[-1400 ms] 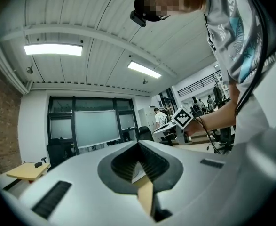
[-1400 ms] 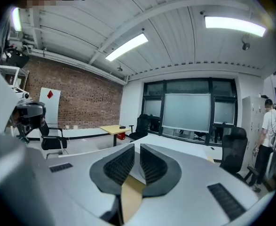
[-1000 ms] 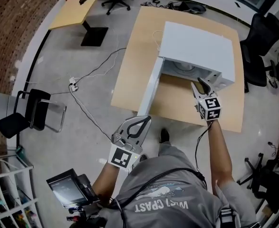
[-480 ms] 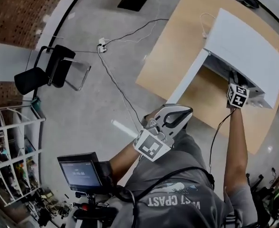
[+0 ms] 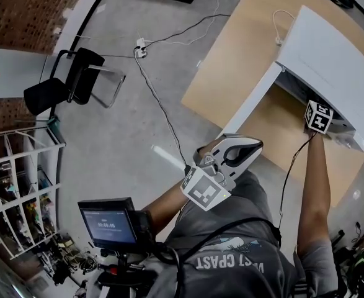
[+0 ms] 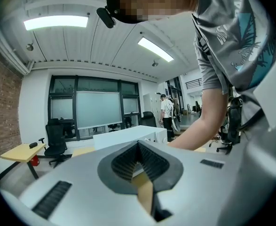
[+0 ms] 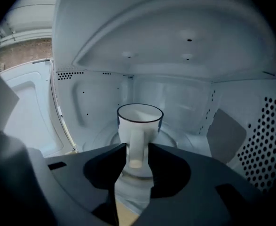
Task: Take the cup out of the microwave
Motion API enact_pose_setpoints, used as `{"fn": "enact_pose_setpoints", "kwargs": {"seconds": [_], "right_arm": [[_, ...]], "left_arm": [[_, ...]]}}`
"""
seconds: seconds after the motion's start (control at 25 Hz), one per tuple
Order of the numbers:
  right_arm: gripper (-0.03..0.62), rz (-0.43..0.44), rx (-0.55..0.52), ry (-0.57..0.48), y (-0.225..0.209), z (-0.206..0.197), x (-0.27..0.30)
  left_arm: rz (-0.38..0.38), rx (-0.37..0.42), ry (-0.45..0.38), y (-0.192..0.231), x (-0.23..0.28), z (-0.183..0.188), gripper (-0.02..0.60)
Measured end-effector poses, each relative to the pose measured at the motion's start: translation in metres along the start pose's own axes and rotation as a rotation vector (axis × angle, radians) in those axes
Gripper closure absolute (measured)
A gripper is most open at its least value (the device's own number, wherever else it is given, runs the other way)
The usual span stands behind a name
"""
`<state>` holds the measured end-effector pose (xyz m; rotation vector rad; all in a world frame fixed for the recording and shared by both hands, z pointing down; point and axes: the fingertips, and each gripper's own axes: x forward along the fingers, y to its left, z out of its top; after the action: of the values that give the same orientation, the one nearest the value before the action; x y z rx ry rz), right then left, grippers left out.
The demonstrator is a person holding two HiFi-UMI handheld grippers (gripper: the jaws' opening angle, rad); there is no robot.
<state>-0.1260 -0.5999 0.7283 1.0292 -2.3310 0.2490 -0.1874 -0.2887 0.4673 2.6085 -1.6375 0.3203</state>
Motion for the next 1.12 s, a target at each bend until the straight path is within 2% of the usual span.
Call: {"fn": "enact_pose_setpoints", "kwargs": {"seconds": [0.16, 0.24, 0.32, 0.72, 0.88, 1.12], "right_arm": [[0.468, 0.0, -0.019, -0.001, -0.003, 0.0, 0.003], [0.508, -0.001, -0.02, -0.005, -0.003, 0.0, 0.003], [0.517, 0.007, -0.012, -0.014, -0.001, 0.001, 0.003], [0.523, 0.01, -0.018, -0.087, 0.011, 0.028, -0.023], [0.523, 0.018, 0.004, -0.089, 0.035, 0.034, -0.028], [0.523, 0.03, 0.031, -0.114, 0.028, 0.017, -0.041]], "left_arm": [[-0.008, -0.003, 0.004, -0.001, 0.007, -0.002, 0.555], [-0.01, -0.007, 0.008, -0.001, 0.008, -0.003, 0.555], [-0.012, -0.008, 0.01, 0.0, 0.009, -0.004, 0.555], [-0.03, -0.006, -0.002, 0.004, -0.002, 0.002, 0.555], [-0.055, 0.055, 0.057, 0.011, -0.029, 0.002, 0.555], [-0.041, 0.021, 0.058, -0.004, -0.018, -0.009, 0.555]]}}
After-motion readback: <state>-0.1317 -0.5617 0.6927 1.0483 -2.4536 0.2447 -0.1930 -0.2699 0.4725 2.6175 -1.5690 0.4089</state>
